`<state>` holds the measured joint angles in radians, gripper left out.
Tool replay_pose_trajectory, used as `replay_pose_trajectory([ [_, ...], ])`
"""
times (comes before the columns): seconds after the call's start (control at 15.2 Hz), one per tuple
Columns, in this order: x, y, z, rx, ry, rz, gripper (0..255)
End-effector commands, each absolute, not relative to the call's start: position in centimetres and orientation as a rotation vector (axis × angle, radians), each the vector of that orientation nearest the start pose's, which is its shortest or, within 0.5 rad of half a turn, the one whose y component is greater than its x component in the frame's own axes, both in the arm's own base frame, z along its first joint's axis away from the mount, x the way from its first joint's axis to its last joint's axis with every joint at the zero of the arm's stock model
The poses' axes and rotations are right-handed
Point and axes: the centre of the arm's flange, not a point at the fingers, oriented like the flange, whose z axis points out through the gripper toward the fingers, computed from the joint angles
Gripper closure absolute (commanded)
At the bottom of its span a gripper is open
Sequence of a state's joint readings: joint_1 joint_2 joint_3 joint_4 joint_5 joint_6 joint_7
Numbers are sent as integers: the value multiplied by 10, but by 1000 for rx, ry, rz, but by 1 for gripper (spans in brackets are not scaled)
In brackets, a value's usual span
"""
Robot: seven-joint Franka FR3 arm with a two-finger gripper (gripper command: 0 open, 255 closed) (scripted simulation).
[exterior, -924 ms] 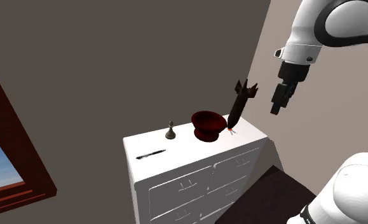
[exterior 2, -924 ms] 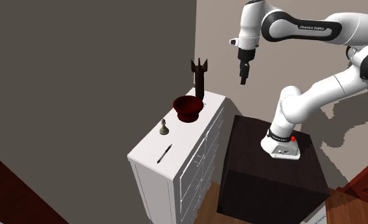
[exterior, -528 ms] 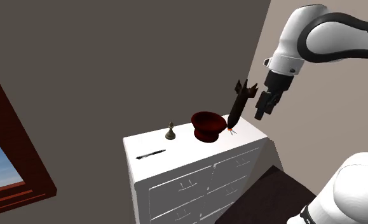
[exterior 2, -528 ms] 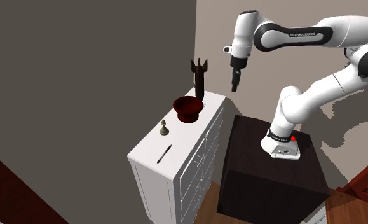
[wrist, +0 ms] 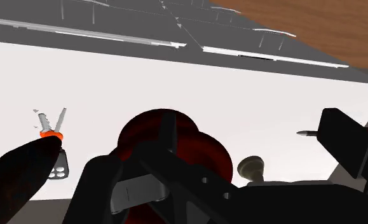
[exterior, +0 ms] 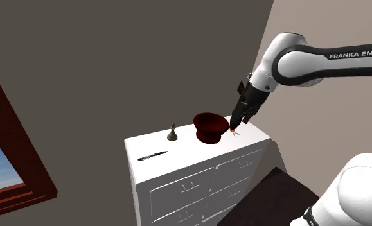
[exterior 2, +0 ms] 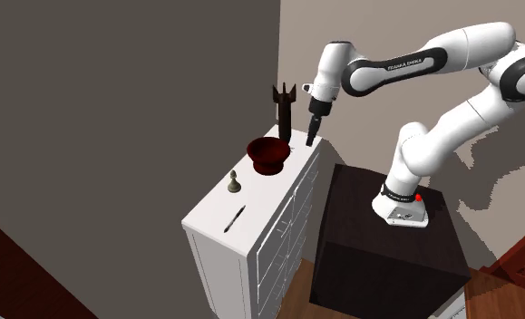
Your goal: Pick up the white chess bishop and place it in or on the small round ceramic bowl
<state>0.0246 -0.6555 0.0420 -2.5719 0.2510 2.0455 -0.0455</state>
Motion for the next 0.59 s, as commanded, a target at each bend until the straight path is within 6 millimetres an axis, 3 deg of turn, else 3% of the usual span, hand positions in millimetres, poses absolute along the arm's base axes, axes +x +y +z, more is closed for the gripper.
replay_pose_trajectory([
  [0.0,378,47,474,-2896,20,-241,0],
  [0.53,444,75,421,-2758,109,-414,0],
])
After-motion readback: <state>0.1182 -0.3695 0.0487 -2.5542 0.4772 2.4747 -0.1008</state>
